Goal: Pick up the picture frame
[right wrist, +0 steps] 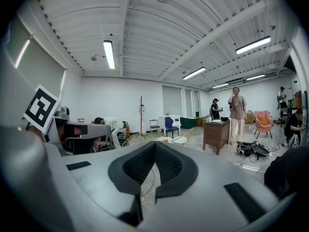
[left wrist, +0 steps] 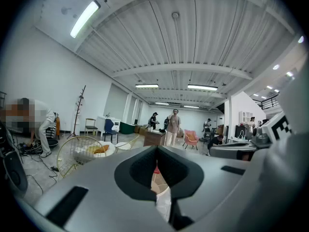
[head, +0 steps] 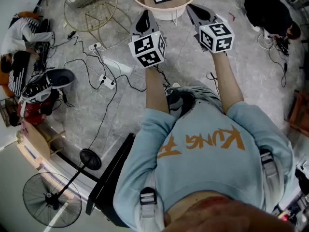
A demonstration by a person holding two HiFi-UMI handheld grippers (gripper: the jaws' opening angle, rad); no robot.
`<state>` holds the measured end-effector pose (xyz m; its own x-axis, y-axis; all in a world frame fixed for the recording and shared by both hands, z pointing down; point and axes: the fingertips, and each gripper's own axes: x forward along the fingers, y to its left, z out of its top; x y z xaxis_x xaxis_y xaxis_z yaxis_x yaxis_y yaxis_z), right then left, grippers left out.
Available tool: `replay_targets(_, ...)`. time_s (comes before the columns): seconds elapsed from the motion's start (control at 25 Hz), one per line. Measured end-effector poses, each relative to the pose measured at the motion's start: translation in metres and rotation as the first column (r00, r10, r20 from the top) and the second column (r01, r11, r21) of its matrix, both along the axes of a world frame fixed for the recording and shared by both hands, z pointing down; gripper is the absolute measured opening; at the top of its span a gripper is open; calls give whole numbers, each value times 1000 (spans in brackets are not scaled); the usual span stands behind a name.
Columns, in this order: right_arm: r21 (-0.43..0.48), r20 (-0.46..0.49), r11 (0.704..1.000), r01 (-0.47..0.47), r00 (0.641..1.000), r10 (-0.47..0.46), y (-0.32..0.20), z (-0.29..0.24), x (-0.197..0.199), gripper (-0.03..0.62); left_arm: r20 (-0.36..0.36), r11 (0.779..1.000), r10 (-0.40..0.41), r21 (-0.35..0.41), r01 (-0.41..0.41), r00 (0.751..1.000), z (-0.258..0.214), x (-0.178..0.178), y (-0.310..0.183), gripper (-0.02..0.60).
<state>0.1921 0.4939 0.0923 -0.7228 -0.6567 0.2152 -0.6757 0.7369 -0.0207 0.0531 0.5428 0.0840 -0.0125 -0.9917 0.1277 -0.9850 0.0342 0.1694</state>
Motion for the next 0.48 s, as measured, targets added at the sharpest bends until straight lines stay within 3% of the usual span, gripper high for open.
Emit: replay_targets(0.48,9,-5,1000,-29,1000,29,-6,-8,0,-2,-61,997,3,-70,-7,998,21,-7,-6,20)
